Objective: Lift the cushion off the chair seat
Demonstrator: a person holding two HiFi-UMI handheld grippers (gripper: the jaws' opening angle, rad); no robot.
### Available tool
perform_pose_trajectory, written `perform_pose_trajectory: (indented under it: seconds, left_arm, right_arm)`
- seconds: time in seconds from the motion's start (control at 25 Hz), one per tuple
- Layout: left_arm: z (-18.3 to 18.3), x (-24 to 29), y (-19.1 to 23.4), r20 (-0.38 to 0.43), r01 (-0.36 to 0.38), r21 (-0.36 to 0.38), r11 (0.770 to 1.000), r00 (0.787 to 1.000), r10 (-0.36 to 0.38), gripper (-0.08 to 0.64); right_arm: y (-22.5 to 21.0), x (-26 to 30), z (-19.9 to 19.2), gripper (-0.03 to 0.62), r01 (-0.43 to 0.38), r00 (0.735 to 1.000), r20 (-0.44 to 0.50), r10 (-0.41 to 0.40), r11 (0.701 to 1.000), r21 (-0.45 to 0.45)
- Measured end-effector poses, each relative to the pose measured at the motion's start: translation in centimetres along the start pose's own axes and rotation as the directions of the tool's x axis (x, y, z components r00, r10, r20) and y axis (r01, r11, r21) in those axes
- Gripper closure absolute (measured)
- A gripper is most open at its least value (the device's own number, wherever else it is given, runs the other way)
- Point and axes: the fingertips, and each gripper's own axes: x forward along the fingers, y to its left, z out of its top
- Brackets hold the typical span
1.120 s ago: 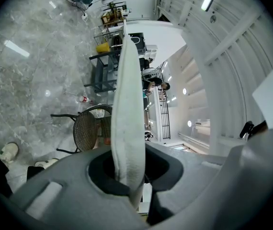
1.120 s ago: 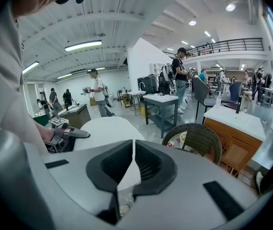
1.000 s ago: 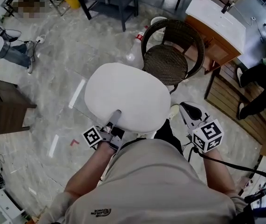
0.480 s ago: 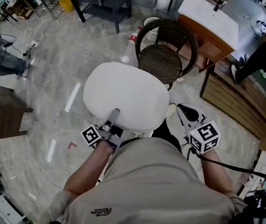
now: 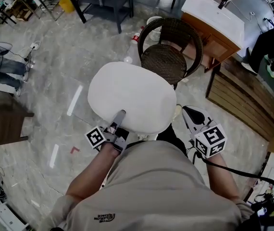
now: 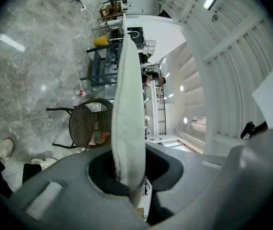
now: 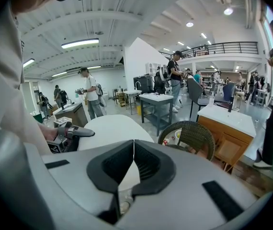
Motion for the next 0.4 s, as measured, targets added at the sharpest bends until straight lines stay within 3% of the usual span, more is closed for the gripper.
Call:
perform_pose_trajectory:
  seconds: [0.4]
  left_arm:
    - [0.0,1.3,0.5,-0.018,-0.001,-0.003,1.0,1.0,0.001,0.506]
  right_arm:
    - [-1.0,-0.1,-0.5,0.576,0.023,1.0,0.002,-0.023,1.0,0.021]
